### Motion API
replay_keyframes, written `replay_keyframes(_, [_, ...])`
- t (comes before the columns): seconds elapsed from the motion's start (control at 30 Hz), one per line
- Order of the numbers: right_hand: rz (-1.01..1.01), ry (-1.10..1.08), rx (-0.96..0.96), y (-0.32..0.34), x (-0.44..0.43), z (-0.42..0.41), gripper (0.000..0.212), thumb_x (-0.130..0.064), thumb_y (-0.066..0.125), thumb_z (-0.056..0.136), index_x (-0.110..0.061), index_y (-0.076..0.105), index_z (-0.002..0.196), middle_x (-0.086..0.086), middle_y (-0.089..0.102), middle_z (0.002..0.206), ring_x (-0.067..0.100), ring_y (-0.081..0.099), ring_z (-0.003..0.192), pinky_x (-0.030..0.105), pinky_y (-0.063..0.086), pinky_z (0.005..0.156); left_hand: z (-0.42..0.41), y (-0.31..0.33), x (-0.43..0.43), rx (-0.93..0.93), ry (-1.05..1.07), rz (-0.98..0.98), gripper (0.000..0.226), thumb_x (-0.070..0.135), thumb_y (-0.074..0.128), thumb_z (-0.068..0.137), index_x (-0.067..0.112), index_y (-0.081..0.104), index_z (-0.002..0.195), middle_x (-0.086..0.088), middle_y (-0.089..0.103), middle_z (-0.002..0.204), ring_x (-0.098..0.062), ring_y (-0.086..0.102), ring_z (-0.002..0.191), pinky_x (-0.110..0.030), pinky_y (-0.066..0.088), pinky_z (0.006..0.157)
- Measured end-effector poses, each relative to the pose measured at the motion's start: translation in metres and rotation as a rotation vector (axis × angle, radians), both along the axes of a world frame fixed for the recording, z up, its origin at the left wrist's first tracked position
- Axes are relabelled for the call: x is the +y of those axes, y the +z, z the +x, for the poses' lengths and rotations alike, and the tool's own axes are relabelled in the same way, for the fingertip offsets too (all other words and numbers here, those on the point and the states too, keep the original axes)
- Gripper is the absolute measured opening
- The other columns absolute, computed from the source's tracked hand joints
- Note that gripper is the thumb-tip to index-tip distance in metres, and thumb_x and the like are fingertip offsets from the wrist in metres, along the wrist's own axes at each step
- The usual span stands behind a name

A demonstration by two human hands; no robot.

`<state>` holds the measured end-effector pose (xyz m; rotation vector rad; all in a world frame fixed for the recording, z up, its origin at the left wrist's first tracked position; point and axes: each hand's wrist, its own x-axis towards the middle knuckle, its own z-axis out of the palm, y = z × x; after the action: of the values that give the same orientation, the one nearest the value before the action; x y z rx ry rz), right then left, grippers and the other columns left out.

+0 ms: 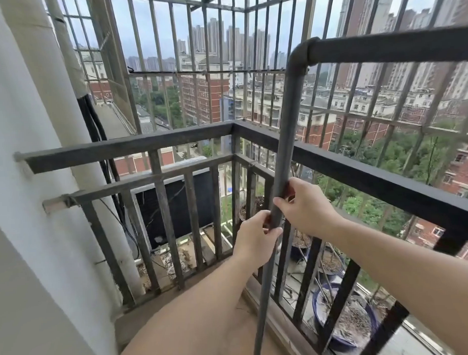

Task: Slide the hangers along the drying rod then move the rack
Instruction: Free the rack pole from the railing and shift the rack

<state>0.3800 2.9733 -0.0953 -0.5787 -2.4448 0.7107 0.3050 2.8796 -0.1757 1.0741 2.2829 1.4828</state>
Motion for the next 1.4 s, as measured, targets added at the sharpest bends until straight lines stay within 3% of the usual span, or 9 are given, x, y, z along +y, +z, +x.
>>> replay_keyframes(0.37, [-0.035,-0.029,0.015,0.003,0.016,-0.087,0.008,-0.017,0.066,0.085,-0.017,0.060,0.091,-0.010,0.062,0.078,0.008,0.059,0.070,0.012,0.038,0.055,-0.090,0.001,0.020,-0.036,-0.024,0.037,0.016,0.021,0.068,0.085,0.023,0.065,0.101,0.010,0.071,0.091,-0.007,0.065,0.085,-0.028,0.051,0.082])
replay_keyframes(0.57, [-0.051,0.017,0.050,0.002,0.008,-0.124,0.008,-0.018,0.067,0.085,-0.019,0.061,0.091,-0.011,0.063,0.079,0.004,0.059,0.072,0.010,0.037,0.056,-0.126,-0.006,0.012,-0.017,0.030,0.065,0.017,0.020,0.066,0.086,0.027,0.065,0.101,0.018,0.066,0.084,0.010,0.059,0.075,-0.006,0.040,0.062])
replay_keyframes(0.7, [-0.046,0.025,0.054,0.000,0.001,-0.145,0.008,-0.018,0.065,0.086,-0.021,0.060,0.091,-0.013,0.063,0.077,0.006,0.060,0.070,0.010,0.038,0.056,-0.147,-0.010,0.007,-0.037,0.037,0.080,0.016,0.019,0.067,0.085,0.029,0.064,0.096,0.019,0.065,0.082,0.014,0.057,0.074,-0.002,0.040,0.056])
replay_keyframes(0.83, [-0.028,0.023,0.062,-0.004,0.003,-0.152,0.012,-0.018,0.064,0.087,-0.015,0.062,0.099,-0.003,0.067,0.086,0.013,0.063,0.076,0.017,0.046,0.062,-0.156,-0.010,0.008,-0.041,0.016,0.090,0.018,0.021,0.068,0.085,0.033,0.061,0.099,0.022,0.064,0.084,0.008,0.060,0.075,-0.007,0.040,0.063])
replay_keyframes(0.97, [-0.018,0.024,0.075,-0.003,0.013,-0.149,0.008,-0.017,0.064,0.088,-0.018,0.059,0.094,-0.006,0.065,0.083,0.009,0.062,0.076,0.012,0.041,0.058,-0.155,-0.010,0.018,-0.070,-0.021,0.128,0.021,0.022,0.067,0.086,0.031,0.063,0.105,0.019,0.066,0.089,0.001,0.062,0.082,-0.016,0.045,0.071])
replay_keyframes(1.07, [-0.041,-0.017,0.079,0.002,0.024,-0.149,0.006,-0.016,0.064,0.087,-0.017,0.061,0.091,-0.004,0.067,0.083,0.014,0.063,0.077,0.016,0.042,0.060,-0.152,-0.005,0.030,-0.085,-0.013,0.148,0.022,0.022,0.066,0.087,0.030,0.065,0.107,0.018,0.067,0.090,-0.002,0.064,0.084,-0.026,0.051,0.078])
replay_keyframes(1.2, [-0.052,-0.025,0.099,0.001,0.030,-0.148,0.008,-0.016,0.064,0.087,-0.017,0.061,0.094,-0.002,0.068,0.085,0.014,0.064,0.078,0.022,0.046,0.065,-0.149,-0.005,0.037,-0.076,-0.004,0.170,0.026,0.024,0.065,0.088,0.037,0.062,0.110,0.029,0.061,0.082,0.005,0.062,0.080,-0.013,0.044,0.068])
replay_keyframes(1.4, [-0.060,0.012,0.124,-0.005,0.022,-0.153,0.016,-0.020,0.069,0.084,-0.023,0.058,0.095,-0.013,0.064,0.082,0.004,0.062,0.075,0.009,0.042,0.061,-0.160,-0.004,0.025,-0.017,-0.051,0.111,0.036,0.026,0.065,0.088,0.036,0.055,0.121,0.024,0.061,0.083,0.005,0.063,0.076,-0.007,0.041,0.060])
